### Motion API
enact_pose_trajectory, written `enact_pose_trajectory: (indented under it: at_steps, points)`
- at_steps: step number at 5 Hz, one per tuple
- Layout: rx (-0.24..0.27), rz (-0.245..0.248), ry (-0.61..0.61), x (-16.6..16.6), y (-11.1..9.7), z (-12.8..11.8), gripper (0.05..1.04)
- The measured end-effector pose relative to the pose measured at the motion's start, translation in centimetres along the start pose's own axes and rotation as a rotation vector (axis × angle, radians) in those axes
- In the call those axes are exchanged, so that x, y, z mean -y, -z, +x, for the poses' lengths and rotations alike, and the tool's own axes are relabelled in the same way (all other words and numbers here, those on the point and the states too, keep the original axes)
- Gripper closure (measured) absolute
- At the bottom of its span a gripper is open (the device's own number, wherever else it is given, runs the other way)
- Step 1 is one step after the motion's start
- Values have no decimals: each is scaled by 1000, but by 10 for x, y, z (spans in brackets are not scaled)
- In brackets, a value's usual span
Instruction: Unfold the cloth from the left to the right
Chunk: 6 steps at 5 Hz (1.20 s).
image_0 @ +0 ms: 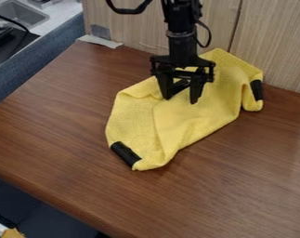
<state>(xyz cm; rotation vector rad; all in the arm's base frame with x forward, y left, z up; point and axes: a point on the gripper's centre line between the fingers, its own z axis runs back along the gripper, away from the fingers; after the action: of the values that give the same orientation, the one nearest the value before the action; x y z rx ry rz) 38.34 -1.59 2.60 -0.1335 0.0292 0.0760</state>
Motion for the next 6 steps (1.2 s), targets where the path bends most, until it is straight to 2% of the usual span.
enact_pose_trajectory:
  at_steps: [1, 2, 3, 4, 5, 6]
  points:
    - [13, -6, 2, 0, 3, 0, 655]
    - [12, -4, -5, 0, 3, 0, 877]
    - [16, -1, -10, -1, 4, 0, 999]
    - [40, -1, -23, 0, -6, -4, 1026]
    - [100, -41, 0, 19, -35, -7, 1027]
    - [130, -54, 64, 45, -52, -19, 1028]
